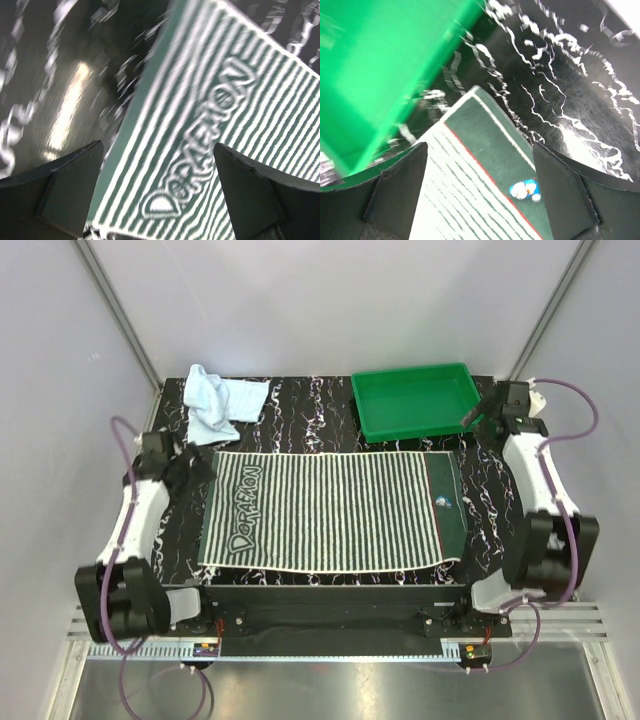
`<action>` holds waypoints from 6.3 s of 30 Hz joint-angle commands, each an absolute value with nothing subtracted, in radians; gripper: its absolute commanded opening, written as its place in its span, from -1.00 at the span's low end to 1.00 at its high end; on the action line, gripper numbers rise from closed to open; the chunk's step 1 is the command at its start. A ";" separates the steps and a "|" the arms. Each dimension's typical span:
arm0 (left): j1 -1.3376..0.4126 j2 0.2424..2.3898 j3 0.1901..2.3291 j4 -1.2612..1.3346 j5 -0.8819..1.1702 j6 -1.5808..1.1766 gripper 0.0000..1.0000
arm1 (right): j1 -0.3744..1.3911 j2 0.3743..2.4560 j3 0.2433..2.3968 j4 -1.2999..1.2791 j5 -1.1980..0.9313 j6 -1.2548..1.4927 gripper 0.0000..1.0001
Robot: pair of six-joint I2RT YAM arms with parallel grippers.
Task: Roll the towels
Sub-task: Flatten the towel, then fold the towel
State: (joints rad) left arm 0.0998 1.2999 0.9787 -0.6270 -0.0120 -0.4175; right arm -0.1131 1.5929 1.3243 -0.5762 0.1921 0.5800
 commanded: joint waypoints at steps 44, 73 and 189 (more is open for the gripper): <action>0.130 1.845 1.207 -0.267 0.014 -0.564 0.70 | -0.222 1.926 1.399 -0.511 -0.182 0.571 0.43; 0.094 1.957 1.245 -0.258 0.014 -0.558 0.11 | -0.202 2.174 1.557 -0.532 -0.187 0.541 -0.55; 0.164 1.201 0.795 -0.281 0.164 -0.495 -1.00 | -0.135 1.418 1.177 -0.660 0.066 0.460 -1.00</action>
